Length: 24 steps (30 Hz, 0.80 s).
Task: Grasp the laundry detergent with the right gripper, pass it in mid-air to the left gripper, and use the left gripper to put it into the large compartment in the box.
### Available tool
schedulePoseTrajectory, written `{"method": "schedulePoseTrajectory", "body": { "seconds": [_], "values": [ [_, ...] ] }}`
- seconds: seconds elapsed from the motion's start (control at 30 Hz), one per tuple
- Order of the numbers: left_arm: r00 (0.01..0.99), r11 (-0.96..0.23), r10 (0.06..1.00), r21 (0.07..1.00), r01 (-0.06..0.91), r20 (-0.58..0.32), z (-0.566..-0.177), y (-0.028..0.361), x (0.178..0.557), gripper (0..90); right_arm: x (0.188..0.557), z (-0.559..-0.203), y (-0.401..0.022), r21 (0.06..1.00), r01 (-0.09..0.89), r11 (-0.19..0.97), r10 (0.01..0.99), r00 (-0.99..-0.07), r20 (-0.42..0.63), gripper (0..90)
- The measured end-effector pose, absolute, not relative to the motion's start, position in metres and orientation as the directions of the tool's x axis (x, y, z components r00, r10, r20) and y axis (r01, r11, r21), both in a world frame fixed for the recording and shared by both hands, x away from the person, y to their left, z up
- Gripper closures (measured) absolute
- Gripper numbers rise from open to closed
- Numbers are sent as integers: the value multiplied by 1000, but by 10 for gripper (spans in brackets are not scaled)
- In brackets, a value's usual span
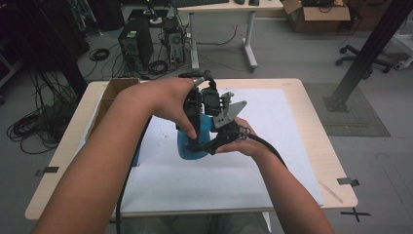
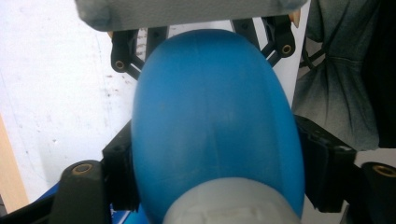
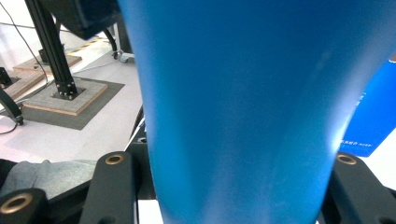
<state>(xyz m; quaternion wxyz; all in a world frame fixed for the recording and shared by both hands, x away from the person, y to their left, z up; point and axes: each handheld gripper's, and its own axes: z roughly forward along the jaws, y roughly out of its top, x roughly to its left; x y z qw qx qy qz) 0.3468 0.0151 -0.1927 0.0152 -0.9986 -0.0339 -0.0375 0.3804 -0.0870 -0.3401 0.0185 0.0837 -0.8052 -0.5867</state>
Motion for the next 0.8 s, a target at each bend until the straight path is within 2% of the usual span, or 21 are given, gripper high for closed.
{"method": "schedulePoseTrajectory", "body": {
  "seconds": [0.8],
  "values": [
    [994, -997, 55, -46, 60, 99, -194, 15, 347, 362, 379, -340, -86, 951, -107, 289, -154, -986, -64, 451]
  ]
}}
